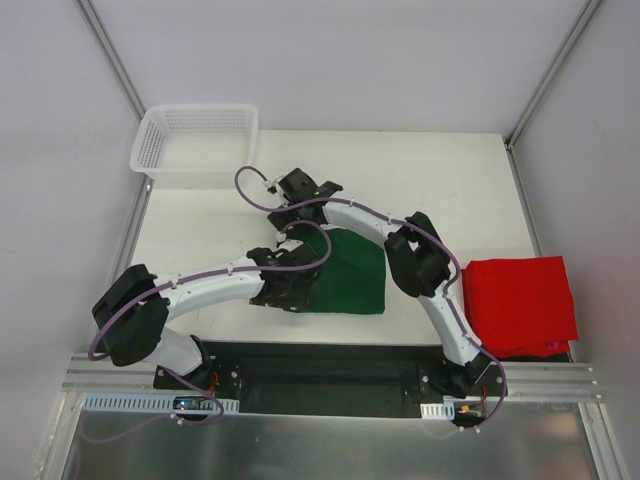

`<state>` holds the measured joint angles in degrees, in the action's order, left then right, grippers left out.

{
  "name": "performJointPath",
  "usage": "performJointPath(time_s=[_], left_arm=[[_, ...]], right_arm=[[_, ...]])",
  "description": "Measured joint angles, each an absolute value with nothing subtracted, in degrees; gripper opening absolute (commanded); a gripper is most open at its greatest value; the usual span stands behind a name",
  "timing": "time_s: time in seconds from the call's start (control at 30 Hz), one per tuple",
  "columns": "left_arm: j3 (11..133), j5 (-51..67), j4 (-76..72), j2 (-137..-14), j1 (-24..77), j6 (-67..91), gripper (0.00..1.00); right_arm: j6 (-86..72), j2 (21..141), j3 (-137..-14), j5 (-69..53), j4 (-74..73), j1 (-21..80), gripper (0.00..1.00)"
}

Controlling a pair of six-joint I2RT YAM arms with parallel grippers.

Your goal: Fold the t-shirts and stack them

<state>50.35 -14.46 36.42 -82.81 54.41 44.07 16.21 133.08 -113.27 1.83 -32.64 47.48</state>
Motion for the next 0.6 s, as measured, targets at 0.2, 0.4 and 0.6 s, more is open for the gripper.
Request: performJointPath(time_s=[0.2, 0.4, 0.6], left_arm=[[55.0, -18.6, 42.7, -82.7, 54.4, 44.0, 0.99], [61.4, -24.8, 44.7, -82.2, 54.4, 40.9, 0.99], [71.5, -27.7, 43.7, -90.3, 54.4, 34.4, 0.99]], right_arm=[[15.9, 127.3, -106.8, 6.0, -31.5, 46.8, 0.96], [15.0, 116.9, -101.1, 12.6, -30.5, 45.9, 0.96], [13.4, 109.1, -94.4, 18.3, -30.3, 43.6, 0.96]])
